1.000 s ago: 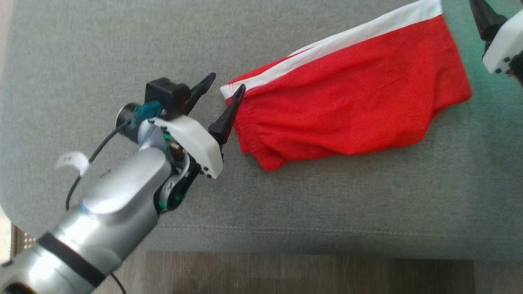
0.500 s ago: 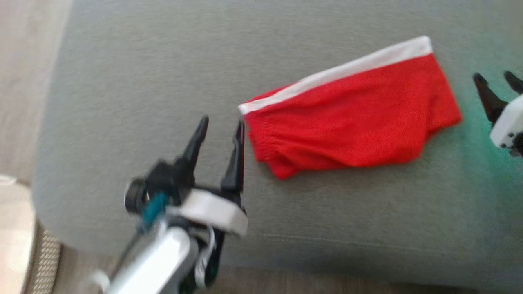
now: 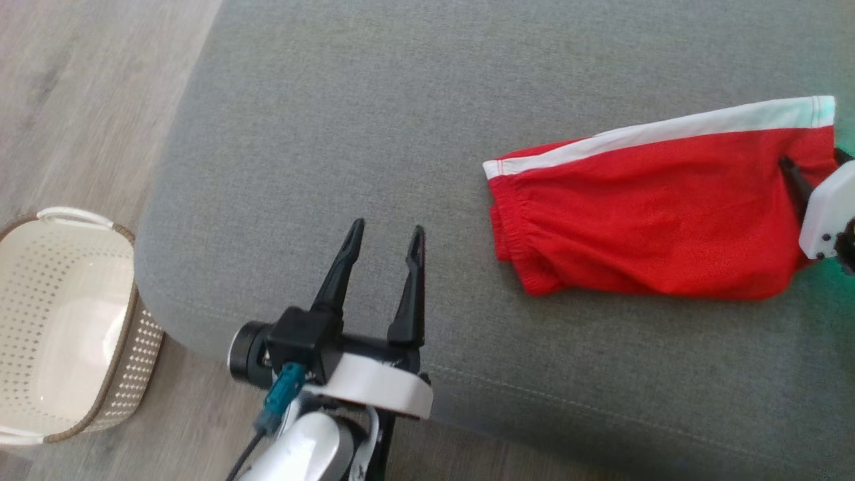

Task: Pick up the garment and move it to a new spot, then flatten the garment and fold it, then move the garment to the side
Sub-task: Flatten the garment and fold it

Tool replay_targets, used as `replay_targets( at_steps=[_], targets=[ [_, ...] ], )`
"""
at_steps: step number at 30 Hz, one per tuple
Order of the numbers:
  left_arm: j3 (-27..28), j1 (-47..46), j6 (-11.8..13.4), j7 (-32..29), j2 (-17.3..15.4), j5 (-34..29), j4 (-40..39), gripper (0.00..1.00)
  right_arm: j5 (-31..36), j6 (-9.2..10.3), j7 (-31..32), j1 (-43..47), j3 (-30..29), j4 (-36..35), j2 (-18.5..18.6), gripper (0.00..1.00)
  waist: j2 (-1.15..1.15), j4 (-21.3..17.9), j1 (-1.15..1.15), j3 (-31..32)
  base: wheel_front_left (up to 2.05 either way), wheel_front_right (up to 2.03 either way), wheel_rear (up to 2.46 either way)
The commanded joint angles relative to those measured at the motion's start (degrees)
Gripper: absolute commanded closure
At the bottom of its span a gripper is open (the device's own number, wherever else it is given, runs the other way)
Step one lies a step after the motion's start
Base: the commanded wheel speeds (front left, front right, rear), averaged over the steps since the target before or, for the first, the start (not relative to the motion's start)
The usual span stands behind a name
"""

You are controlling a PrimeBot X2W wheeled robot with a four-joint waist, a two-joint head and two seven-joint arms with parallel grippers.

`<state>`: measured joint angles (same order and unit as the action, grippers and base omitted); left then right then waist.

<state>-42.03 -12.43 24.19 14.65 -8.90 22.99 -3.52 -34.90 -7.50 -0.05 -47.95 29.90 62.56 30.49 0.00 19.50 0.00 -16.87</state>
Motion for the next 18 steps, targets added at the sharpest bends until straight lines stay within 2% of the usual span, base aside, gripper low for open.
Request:
replay_targets(
  at_steps=[1, 2, 3, 4, 6, 7, 12, 18],
  targets=[
    [2.43, 0.60, -0.44, 0.34, 0.05, -0.97, -2.01, 0.00, -0.48, 0.01, 2.01, 1.52, 1.89, 0.50, -1.02, 0.00, 0.00, 0.37, 0.00, 0.15, 0.00, 0.00, 0.00],
    [2.70, 1.00, -0.65, 0.34, 0.22, -1.30, -1.96, 0.00, -1.06, 0.01, 2.92, 1.76, 2.13, 0.96, -1.35, 0.02, 0.00, 0.51, 0.00, 0.30, 0.00, 0.00, 0.00],
    [2.94, 1.39, -0.88, 0.34, 0.38, -1.57, -1.90, 0.00, -1.59, 0.01, 3.71, 2.00, 2.41, 1.30, -1.58, 0.09, 0.00, 0.62, 0.00, 0.46, 0.00, 0.00, 0.00],
    [3.18, 1.75, -1.11, 0.34, 0.49, -1.82, -1.83, 0.00, -2.07, 0.01, 4.41, 2.23, 2.70, 1.55, -1.73, 0.28, 0.00, 0.67, 0.00, 0.64, 0.00, 0.00, 0.00],
    [3.69, 2.36, -1.42, 0.34, 0.57, -2.36, -1.73, 0.00, -3.10, 0.01, 5.25, 2.52, 3.00, 1.89, -1.92, 0.96, 0.00, 0.55, 0.00, 1.03, 0.00, 0.00, 0.00],
    [3.95, 2.62, -1.51, 0.34, 0.59, -2.57, -1.69, 0.00, -3.71, 0.01, 5.48, 2.63, 3.02, 1.94, -2.04, 1.00, 0.00, 0.37, 0.00, 1.22, 0.00, 0.00, 0.00],
    [5.08, 3.79, -1.93, 0.34, 0.33, -3.49, -1.72, 0.00, -5.95, 0.01, 3.53, 2.57, 2.45, 2.11, -2.66, 1.00, 0.00, -2.14, 0.00, 2.68, 0.00, 0.00, 0.00],
    [6.11, 5.08, -2.72, 0.35, -0.23, -3.45, -1.47, 0.00, -6.57, 0.01, 1.28, 2.18, 3.05, 1.98, -1.94, 1.00, 0.00, -7.83, 0.00, 5.55, 0.00, 0.00, 0.00]
  ],
)
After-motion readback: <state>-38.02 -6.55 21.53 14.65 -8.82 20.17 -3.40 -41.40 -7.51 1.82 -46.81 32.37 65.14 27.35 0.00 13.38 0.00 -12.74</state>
